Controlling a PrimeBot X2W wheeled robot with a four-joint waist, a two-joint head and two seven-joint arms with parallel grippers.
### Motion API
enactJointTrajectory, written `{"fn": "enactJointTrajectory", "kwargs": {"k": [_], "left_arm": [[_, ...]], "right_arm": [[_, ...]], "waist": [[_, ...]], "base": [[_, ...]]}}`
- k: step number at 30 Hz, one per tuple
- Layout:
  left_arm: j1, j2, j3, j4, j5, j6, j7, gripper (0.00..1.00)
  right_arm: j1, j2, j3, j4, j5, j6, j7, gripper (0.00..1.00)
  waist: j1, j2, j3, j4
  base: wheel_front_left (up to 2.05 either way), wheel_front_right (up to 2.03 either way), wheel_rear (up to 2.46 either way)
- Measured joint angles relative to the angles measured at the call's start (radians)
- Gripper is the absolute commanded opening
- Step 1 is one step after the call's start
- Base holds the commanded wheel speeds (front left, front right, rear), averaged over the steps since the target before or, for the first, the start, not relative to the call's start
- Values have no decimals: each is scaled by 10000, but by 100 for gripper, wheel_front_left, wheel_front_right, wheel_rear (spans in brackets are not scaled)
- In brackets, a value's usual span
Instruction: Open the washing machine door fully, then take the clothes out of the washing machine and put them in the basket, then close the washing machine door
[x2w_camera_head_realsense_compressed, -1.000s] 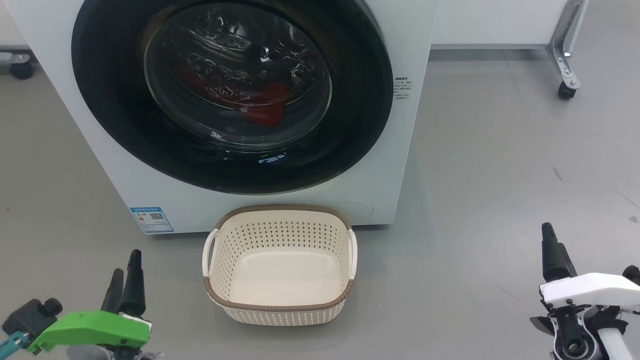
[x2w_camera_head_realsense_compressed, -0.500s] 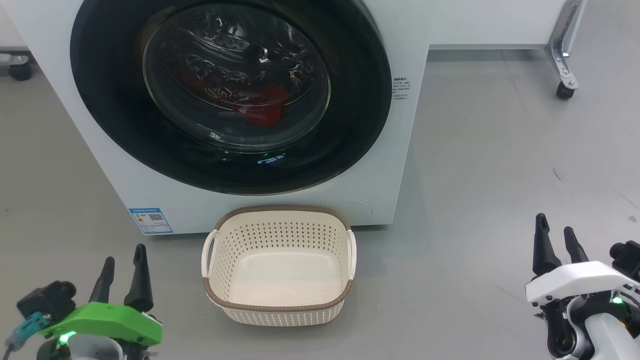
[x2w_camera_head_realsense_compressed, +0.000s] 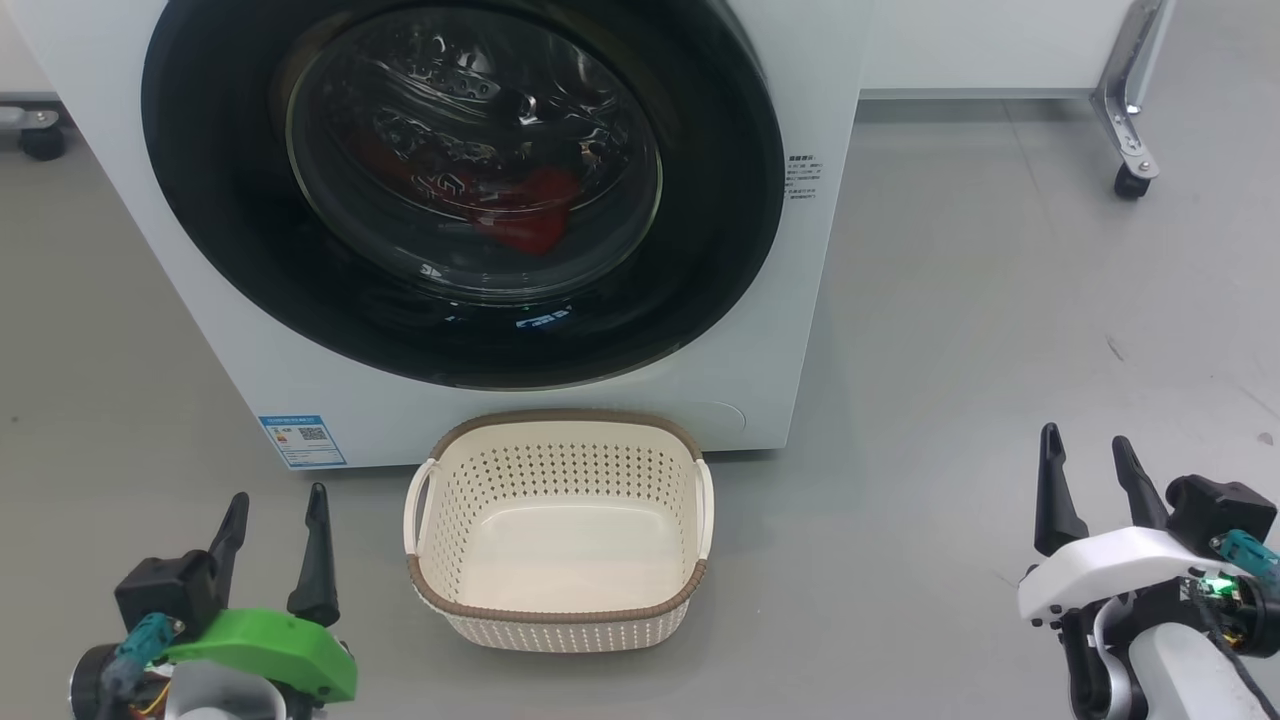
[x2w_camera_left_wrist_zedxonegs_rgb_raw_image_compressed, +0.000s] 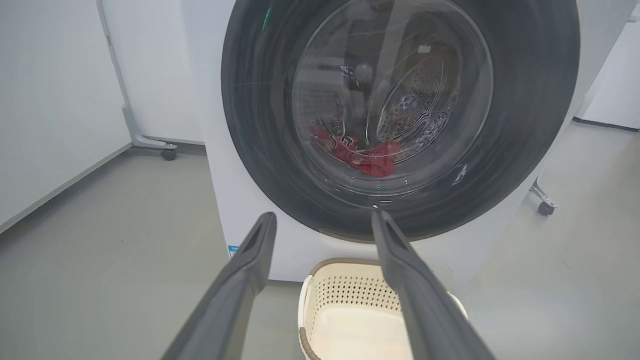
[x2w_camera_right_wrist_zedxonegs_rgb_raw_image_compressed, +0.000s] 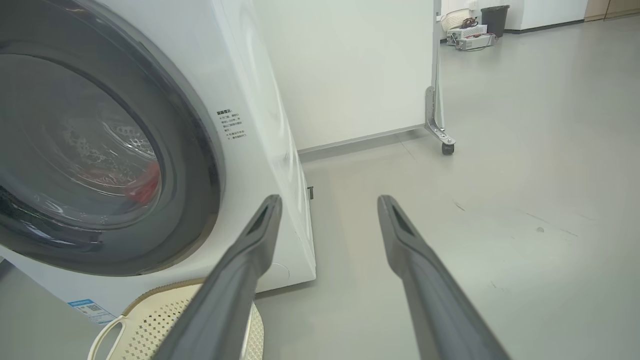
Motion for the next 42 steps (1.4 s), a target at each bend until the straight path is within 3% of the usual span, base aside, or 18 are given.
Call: {"fn": "enactJointTrajectory", "kwargs": {"k": [15, 42], "left_arm": [[0, -215, -109, 71, 1469, 228, -525, 100], [0, -514, 245, 493, 1588, 98, -525, 100]], "right_arm": [[1, 142, 320, 25, -2056, -389, -525, 100], [153, 523, 29, -2, -2337, -468, -541, 100]], "waist": [[0, 0, 21, 14], [0, 0, 56, -50]], "base": [[0, 0, 0], [0, 0, 0]]}}
